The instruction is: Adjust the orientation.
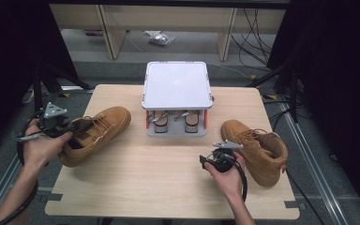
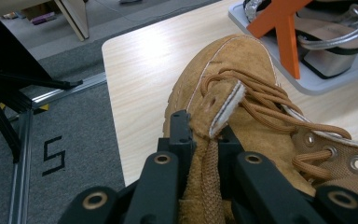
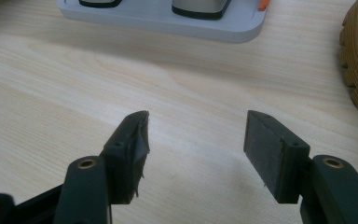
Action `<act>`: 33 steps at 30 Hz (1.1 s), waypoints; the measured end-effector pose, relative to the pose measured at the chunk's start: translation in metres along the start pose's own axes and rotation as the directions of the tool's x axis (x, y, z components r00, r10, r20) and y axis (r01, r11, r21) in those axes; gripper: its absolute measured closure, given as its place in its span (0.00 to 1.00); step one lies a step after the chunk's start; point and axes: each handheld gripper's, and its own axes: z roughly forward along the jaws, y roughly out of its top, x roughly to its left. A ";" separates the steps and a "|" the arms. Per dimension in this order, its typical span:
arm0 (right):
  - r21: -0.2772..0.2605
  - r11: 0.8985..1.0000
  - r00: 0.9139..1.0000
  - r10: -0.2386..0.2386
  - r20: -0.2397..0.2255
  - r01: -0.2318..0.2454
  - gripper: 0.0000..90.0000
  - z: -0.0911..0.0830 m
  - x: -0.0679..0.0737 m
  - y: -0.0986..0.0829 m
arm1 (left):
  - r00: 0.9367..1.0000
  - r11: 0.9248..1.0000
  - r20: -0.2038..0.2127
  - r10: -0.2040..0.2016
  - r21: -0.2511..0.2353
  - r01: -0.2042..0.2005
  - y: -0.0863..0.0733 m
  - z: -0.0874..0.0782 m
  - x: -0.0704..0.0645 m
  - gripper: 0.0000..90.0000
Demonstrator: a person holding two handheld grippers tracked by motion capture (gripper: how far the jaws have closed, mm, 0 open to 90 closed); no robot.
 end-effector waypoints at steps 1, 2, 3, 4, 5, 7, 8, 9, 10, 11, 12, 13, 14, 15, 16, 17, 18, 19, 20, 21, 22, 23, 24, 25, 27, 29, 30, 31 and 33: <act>0.002 1.000 1.000 0.001 0.001 -0.001 0.45 0.000 0.000 0.000 | 1.000 1.000 -0.003 0.009 0.011 -0.009 0.001 -0.001 0.001 0.92; 0.002 1.000 1.000 0.001 0.000 -0.001 0.45 0.000 0.001 0.000 | 1.000 1.000 -0.007 -0.003 0.001 0.003 0.002 0.000 0.001 0.92; 0.001 1.000 1.000 -0.002 0.001 0.002 0.45 0.000 0.001 0.000 | 1.000 1.000 -0.010 -0.003 -0.002 0.003 0.003 0.001 0.001 0.92; 0.003 1.000 1.000 0.000 0.001 0.000 0.45 0.000 0.001 0.000 | 1.000 1.000 -0.011 -0.015 -0.015 0.015 0.004 0.002 0.001 0.92; 0.002 1.000 1.000 -0.002 0.001 0.002 0.45 0.001 0.001 -0.001 | 1.000 1.000 -0.014 -0.005 -0.009 0.005 0.005 0.001 0.002 0.92; 0.002 1.000 1.000 -0.001 0.001 0.001 0.45 0.001 0.001 -0.001 | 1.000 1.000 -0.020 -0.008 -0.012 0.008 0.008 0.002 0.001 0.92; 0.001 1.000 1.000 -0.002 0.001 0.002 0.45 0.001 0.001 -0.001 | 1.000 1.000 -0.022 -0.016 -0.023 0.015 0.009 0.003 0.000 0.92; 0.000 1.000 1.000 -0.002 0.001 0.002 0.45 0.000 0.001 -0.001 | 1.000 1.000 -0.020 -0.017 -0.023 0.017 0.011 0.004 0.001 0.92; 0.000 1.000 1.000 0.000 0.003 0.000 0.45 0.000 0.002 0.000 | 1.000 1.000 -0.024 -0.017 -0.023 0.016 0.012 0.004 0.001 0.92; -0.001 1.000 1.000 -0.001 0.003 0.001 0.45 0.000 0.002 0.000 | 1.000 1.000 -0.023 -0.015 -0.023 0.014 0.013 0.004 0.001 0.92; 0.000 1.000 1.000 -0.001 0.003 0.001 0.45 0.000 0.002 0.000 | 1.000 1.000 -0.026 -0.011 -0.020 0.011 0.014 0.004 0.001 0.92; 0.000 1.000 1.000 -0.003 0.002 0.003 0.45 0.000 0.002 -0.001 | 1.000 1.000 -0.026 -0.016 -0.024 0.015 0.015 0.005 0.001 0.92; -0.006 1.000 1.000 -0.006 -0.009 0.006 0.45 0.001 0.001 -0.001 | 0.999 0.999 -0.030 -0.020 -0.027 0.019 0.016 0.005 0.001 0.92; -0.006 1.000 1.000 -0.004 -0.012 0.004 0.45 0.001 0.001 -0.001 | 0.999 0.999 -0.029 -0.017 -0.029 0.016 0.018 0.006 0.001 0.92; -0.007 1.000 1.000 -0.003 -0.014 0.003 0.45 0.001 0.001 -0.001 | 0.999 0.999 -0.026 -0.018 -0.028 0.017 0.019 0.006 0.001 0.92; -0.006 1.000 1.000 -0.005 -0.014 0.005 0.45 0.001 0.001 -0.001 | 0.999 0.999 -0.030 -0.024 -0.035 0.023 0.020 0.006 0.001 0.92; -0.008 1.000 1.000 0.000 -0.015 0.000 0.45 0.001 0.001 -0.001 | 0.999 0.999 -0.027 -0.024 -0.034 0.023 0.022 0.006 0.002 0.92; -0.006 1.000 1.000 -0.005 -0.014 0.005 0.45 0.001 0.001 -0.001 | 0.999 0.999 -0.031 -0.026 -0.035 0.025 0.023 0.006 0.002 0.92; -0.006 1.000 1.000 -0.005 -0.015 0.005 0.45 0.001 0.001 -0.001 | 0.999 0.999 -0.031 -0.030 -0.040 0.029 0.024 0.007 0.002 0.92; -0.007 1.000 1.000 -0.005 -0.013 0.005 0.45 0.001 0.001 -0.001 | 0.999 0.999 -0.031 -0.026 -0.039 0.025 0.026 0.006 0.003 0.92; -0.006 1.000 1.000 -0.005 -0.009 0.005 0.45 0.001 0.001 -0.001 | 0.999 0.999 -0.033 -0.022 -0.035 0.021 0.027 0.006 0.003 0.92; 0.000 1.000 1.000 -0.006 0.000 0.006 0.45 0.000 0.001 -0.001 | 0.999 0.999 -0.032 -0.025 -0.038 0.024 0.028 0.006 0.003 0.92; -0.001 1.000 1.000 -0.006 0.001 0.006 0.45 0.000 0.001 -0.001 | 0.999 0.999 -0.038 -0.031 -0.040 0.029 0.029 0.007 0.002 0.92; 0.000 1.000 1.000 -0.005 0.001 0.005 0.45 0.000 0.001 -0.001 | 0.999 0.999 -0.039 -0.025 -0.040 0.023 0.030 0.007 0.003 0.92; -0.007 1.000 1.000 -0.004 -0.010 0.003 0.45 0.001 0.001 -0.001 | 0.999 0.999 -0.039 -0.022 -0.042 0.021 0.031 0.008 0.003 0.92; -0.008 1.000 1.000 -0.004 -0.010 0.004 0.45 0.001 0.001 -0.001 | 0.999 0.999 -0.042 -0.026 -0.041 0.024 0.033 0.008 0.003 0.92; -0.008 1.000 1.000 -0.004 -0.010 0.004 0.45 0.001 0.001 -0.001 | 0.999 0.999 -0.043 -0.020 -0.035 0.018 0.033 0.008 0.004 0.92; -0.001 1.000 1.000 -0.005 0.000 0.005 0.45 0.000 0.001 -0.001 | 0.999 0.999 -0.044 -0.028 -0.042 0.026 0.034 0.008 0.004 0.92; 0.000 1.000 1.000 -0.006 0.002 0.006 0.45 -0.001 0.001 -0.001 | 0.999 0.999 -0.045 -0.025 -0.044 0.023 0.036 0.007 0.005 0.92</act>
